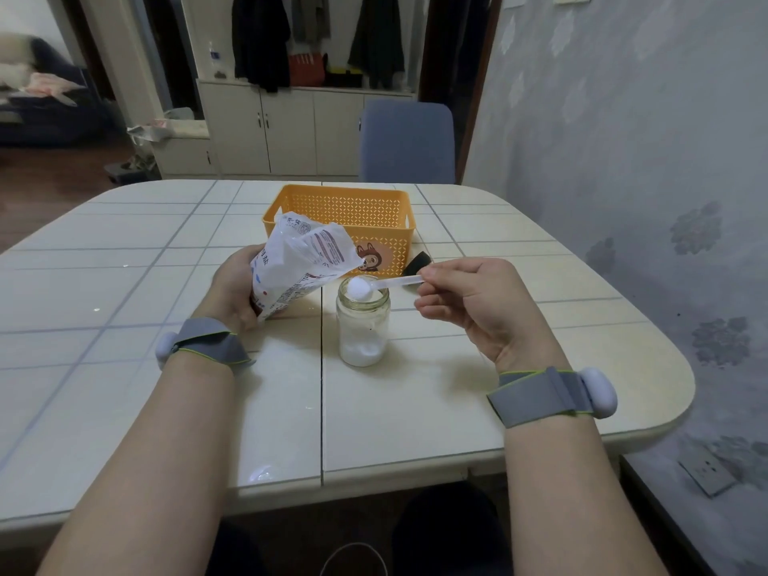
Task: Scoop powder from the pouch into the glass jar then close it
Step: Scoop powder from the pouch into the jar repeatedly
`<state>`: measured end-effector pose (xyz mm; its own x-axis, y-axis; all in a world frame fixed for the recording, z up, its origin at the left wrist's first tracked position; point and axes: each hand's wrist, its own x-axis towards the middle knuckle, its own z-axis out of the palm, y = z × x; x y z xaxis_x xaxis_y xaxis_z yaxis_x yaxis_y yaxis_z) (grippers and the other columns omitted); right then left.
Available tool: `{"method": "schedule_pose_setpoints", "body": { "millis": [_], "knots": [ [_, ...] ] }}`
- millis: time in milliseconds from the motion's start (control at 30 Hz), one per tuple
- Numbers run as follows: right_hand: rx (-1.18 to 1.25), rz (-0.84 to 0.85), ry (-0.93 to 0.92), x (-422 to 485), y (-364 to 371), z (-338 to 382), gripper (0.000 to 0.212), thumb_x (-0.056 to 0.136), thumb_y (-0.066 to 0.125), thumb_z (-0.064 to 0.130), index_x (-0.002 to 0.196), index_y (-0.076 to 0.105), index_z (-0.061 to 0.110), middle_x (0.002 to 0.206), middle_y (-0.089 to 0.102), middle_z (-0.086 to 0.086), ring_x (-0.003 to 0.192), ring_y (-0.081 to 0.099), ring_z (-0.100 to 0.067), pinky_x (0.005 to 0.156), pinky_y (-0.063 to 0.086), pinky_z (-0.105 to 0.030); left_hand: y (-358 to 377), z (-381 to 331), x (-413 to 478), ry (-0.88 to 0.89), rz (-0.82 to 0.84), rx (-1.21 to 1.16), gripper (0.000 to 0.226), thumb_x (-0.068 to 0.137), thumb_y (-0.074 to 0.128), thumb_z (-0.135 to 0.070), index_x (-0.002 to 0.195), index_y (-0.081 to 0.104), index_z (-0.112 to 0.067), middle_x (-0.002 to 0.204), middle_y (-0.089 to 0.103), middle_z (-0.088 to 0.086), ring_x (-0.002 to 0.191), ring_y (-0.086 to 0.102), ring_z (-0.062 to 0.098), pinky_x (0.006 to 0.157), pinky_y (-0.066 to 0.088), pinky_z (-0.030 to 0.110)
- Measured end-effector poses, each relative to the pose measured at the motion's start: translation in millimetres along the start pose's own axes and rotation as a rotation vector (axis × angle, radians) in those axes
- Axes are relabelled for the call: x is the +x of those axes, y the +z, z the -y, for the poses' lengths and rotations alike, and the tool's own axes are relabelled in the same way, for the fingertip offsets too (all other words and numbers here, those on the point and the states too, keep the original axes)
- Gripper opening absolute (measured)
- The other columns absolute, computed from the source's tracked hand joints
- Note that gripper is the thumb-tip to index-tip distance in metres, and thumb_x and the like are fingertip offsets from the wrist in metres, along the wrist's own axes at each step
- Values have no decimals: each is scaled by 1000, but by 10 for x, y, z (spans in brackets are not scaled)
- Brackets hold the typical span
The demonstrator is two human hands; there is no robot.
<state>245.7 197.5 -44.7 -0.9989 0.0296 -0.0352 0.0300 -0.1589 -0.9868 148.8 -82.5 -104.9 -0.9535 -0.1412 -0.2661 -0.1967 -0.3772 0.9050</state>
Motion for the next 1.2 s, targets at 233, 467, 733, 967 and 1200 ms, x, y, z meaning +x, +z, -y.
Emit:
{"method": "schedule_pose_setpoints", "body": {
  "millis": [233, 467, 733, 967, 1200],
  "knots": [
    [-18, 26, -34, 11, -4, -28, 15, 90, 70, -1, 99, 70, -13, 68, 66, -17, 54, 67, -23, 54, 58, -25, 5, 29, 19, 12, 8, 30, 45, 103, 45, -26, 75, 78, -14, 67, 71, 5, 56, 69, 21, 47, 57, 26],
    [-12, 59, -87, 23, -34, -25, 17, 90, 70, -1, 101, 70, -14, 72, 66, -18, 57, 67, -24, 58, 59, -26, 23, 8, -20, -5, 28, -6, 43, 101, 47, -31, 82, 81, -12, 79, 72, 11, 61, 71, 26, 52, 60, 31],
    [-47, 65, -138, 29, -92, -92, 11, 89, 69, -3, 98, 72, -10, 75, 66, -19, 60, 66, -25, 59, 58, -27, 47, -10, -26, 27, 44, 86, 63, 108, 36, -21, 60, 77, -12, 57, 67, 8, 42, 65, 18, 36, 49, 23],
    [38, 2, -169, 44, -18, -17, 14, 91, 68, -1, 97, 71, -13, 69, 64, -17, 50, 60, -21, 48, 52, -24, 33, -8, -37, 35, 17, 139, 37, 107, 38, -20, 83, 62, -8, 53, 64, 5, 39, 61, 16, 37, 46, 18],
    [-218, 11, -294, 241, 443, 106, 10, 91, 69, 3, 82, 74, 4, 66, 71, -9, 42, 54, -15, 41, 41, -22, 23, 1, -45, 16, 12, 11, 31, 100, 46, -33, 98, 71, -16, 80, 69, 8, 63, 67, 24, 54, 54, 26]
  ]
}}
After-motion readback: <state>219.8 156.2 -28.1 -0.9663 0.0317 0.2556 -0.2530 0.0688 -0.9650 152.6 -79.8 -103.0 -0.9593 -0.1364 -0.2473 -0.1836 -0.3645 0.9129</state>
